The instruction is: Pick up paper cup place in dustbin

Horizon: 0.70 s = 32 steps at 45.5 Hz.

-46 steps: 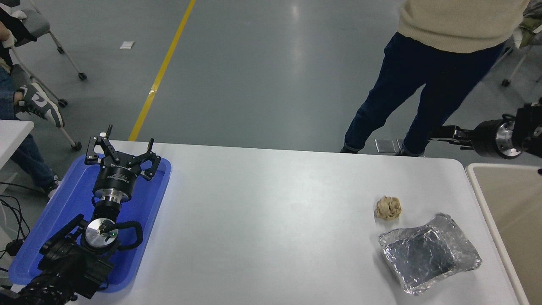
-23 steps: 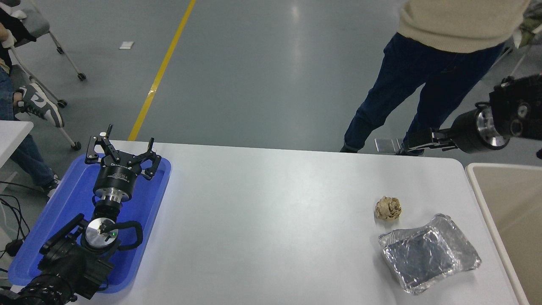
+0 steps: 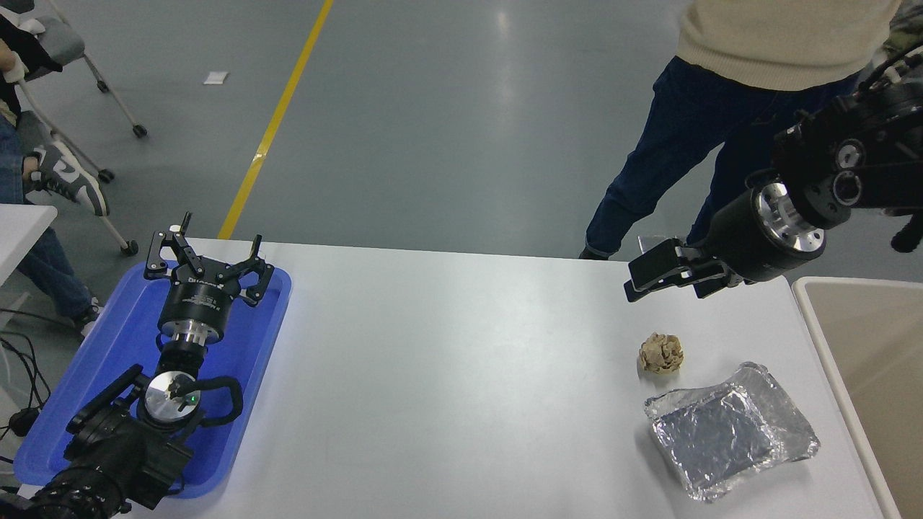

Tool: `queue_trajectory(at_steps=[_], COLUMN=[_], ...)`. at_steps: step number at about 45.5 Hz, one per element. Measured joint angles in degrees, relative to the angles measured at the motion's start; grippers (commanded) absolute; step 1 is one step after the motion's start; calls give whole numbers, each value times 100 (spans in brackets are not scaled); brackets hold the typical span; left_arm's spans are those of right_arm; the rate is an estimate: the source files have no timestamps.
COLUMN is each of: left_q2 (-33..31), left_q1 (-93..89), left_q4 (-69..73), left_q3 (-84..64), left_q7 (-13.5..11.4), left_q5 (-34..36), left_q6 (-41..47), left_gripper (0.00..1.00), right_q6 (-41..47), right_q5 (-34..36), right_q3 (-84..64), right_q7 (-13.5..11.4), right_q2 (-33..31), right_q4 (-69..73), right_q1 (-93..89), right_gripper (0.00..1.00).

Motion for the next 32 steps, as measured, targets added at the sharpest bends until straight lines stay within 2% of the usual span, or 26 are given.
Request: queue_trajectory(at_steps=[7,17,25,32], left_q2=[0,0,0,0], left_q1=[5,7,7,7], left_q4=[0,0,0,0], left_q3=[0,-4,-7,-8], left_q7=[-6,-9,-13,-13], left_q5=[-2,-2,-3,-3], left_q6=[0,0,0,0], left_gripper=[100,100,100,100], right_q6=[345,511,538,554], right_q5=[465,1262,1431,1251], right_q3=[-107,-331,-533,-853], right_q7=[-12,-14,-7,0], right_q2=[347,1155,1581,1710], right_q4=[106,170,185,187], right_q1=[254,477,569,615], right_gripper=[100,100,100,100])
